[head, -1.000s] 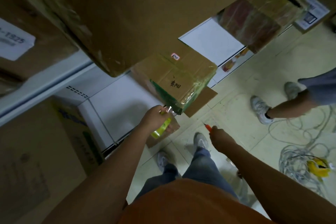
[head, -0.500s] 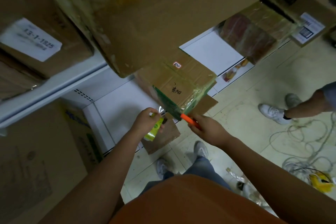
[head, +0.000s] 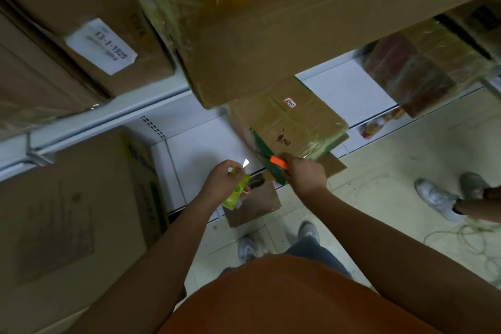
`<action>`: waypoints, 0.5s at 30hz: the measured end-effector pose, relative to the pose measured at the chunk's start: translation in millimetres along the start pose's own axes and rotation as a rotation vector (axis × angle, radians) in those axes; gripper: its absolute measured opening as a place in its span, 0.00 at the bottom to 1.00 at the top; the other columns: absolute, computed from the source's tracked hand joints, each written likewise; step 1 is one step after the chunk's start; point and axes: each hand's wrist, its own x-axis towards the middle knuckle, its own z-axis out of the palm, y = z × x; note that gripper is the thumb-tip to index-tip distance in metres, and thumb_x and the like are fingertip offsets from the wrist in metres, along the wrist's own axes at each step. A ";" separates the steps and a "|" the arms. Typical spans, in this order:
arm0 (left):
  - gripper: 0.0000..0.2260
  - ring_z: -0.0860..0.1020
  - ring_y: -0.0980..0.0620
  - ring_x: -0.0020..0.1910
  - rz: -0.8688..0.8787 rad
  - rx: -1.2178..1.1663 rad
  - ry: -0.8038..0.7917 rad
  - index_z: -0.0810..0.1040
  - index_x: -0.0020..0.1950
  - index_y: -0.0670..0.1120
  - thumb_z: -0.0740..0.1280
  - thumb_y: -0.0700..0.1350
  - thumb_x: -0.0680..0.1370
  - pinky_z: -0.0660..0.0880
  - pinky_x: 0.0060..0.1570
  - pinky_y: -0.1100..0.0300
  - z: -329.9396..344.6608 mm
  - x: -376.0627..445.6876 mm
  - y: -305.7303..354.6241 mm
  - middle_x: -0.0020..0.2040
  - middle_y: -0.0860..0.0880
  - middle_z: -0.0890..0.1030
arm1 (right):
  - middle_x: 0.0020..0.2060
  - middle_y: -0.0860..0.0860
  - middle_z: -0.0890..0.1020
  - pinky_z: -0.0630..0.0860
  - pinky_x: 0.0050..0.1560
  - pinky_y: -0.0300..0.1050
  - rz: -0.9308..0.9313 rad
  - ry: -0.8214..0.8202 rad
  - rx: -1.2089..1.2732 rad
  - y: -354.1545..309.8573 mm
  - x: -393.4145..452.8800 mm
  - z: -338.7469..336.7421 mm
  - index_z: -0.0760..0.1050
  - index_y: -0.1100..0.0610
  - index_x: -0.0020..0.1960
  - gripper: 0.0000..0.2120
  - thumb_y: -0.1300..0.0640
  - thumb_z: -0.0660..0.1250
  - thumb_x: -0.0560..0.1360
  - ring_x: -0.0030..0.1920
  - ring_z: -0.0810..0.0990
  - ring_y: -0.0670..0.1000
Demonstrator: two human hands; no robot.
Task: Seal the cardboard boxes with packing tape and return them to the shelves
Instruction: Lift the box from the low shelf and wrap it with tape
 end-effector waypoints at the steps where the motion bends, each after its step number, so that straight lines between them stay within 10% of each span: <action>1: 0.01 0.83 0.48 0.31 0.002 0.029 0.032 0.75 0.52 0.44 0.66 0.41 0.82 0.82 0.34 0.53 0.1 -3.5 0.9 0.38 0.42 0.82 | 0.42 0.48 0.81 0.81 0.40 0.47 0.005 0.000 -0.030 -1.0 1.0 3.9 0.69 0.48 0.69 0.16 0.57 0.61 0.82 0.40 0.83 0.51; 15: 0.09 0.81 0.53 0.26 -0.069 -0.143 0.253 0.76 0.59 0.35 0.66 0.39 0.81 0.78 0.27 0.60 44.7 -28.6 15.6 0.34 0.44 0.82 | 0.38 0.53 0.79 0.77 0.44 0.49 -0.011 -0.234 0.347 10.5 51.9 -14.0 0.75 0.58 0.46 0.13 0.47 0.68 0.78 0.44 0.82 0.58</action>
